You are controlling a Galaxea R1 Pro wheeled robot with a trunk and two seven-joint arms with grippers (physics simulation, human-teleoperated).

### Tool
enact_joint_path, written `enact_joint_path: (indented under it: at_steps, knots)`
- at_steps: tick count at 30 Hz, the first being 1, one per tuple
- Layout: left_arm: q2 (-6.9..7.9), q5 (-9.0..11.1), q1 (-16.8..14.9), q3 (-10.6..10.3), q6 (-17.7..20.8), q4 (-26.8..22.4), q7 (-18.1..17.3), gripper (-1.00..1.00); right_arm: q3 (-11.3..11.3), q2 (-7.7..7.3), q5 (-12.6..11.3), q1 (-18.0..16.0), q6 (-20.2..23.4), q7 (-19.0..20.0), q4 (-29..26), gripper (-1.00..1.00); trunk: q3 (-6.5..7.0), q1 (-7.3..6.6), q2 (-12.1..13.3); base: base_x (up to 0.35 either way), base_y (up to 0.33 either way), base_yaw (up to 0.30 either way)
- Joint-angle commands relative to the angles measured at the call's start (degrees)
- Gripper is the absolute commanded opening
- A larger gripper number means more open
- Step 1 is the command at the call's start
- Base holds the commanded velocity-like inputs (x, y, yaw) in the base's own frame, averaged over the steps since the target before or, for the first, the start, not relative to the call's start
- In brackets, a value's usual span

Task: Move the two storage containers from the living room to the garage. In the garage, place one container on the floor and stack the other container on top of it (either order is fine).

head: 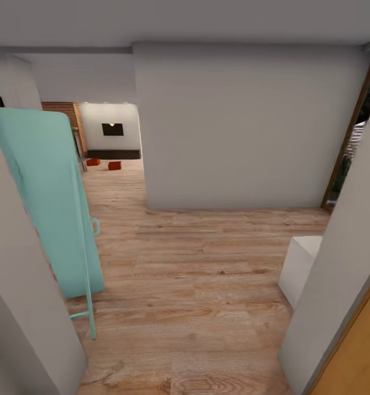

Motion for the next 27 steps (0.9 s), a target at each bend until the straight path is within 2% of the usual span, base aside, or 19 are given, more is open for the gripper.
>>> enact_joint_path:
  at_steps: [1, 27]
  knots:
    - [0.0, 0.2, 0.0, 0.0, 0.0, 0.0, 0.0, 1.0, 0.3, -0.02, 0.3, -0.1, -0.2, -0.3, 0.2, 1.0, -0.06, 0.03, 0.0, 0.324, 0.0, 0.015]
    - [-0.11, 0.2, 0.0, 0.0, -0.4, 0.0, 0.0, 1.0, 0.6, -0.4, 0.4, -0.1, -0.2, -0.3, 0.2, 1.0, -0.06, 0.03, 0.0, 0.324, 0.0, 0.001]
